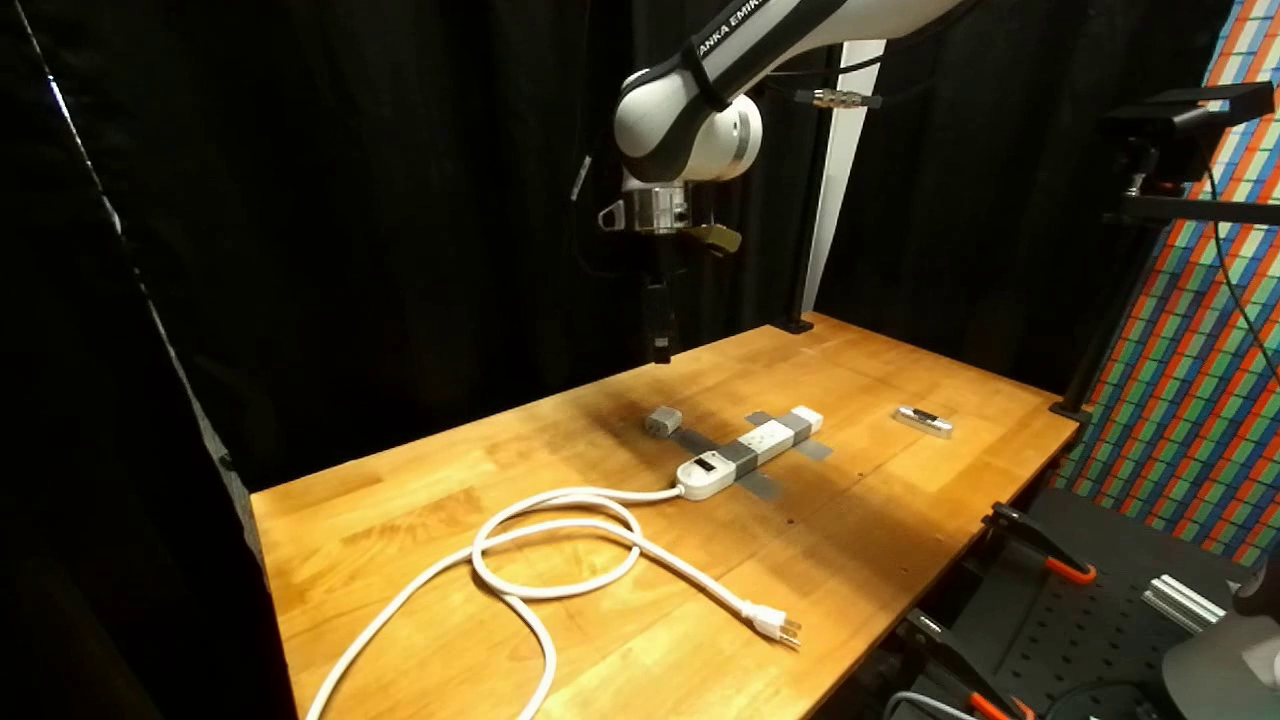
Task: Pick up the charger from the table and put it on the adapter
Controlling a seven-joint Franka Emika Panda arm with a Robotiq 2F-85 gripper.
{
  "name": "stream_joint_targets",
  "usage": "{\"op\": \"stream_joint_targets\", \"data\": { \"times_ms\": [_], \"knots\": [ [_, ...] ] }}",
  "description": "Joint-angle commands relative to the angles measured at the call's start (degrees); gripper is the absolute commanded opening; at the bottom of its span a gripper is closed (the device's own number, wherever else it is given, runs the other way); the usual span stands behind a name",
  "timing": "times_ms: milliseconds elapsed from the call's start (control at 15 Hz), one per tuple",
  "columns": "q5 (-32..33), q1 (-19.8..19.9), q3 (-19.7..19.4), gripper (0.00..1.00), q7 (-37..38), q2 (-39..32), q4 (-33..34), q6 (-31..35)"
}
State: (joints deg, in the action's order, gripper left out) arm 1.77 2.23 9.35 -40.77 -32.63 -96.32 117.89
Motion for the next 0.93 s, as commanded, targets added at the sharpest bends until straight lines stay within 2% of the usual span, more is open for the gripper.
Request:
{"op": "stream_joint_targets", "data": {
  "times_ms": [0, 400, 867],
  "knots": [
    [-5.54, 4.93, 1.61, 1.00, -13.73, -6.36, 10.73, -8.40],
    [-11.61, 10.11, 2.16, 1.00, -34.40, -12.47, 16.83, -12.78],
    [-21.21, 12.88, 4.46, 1.00, -50.82, -18.32, 21.82, -19.10]
  ]
}}
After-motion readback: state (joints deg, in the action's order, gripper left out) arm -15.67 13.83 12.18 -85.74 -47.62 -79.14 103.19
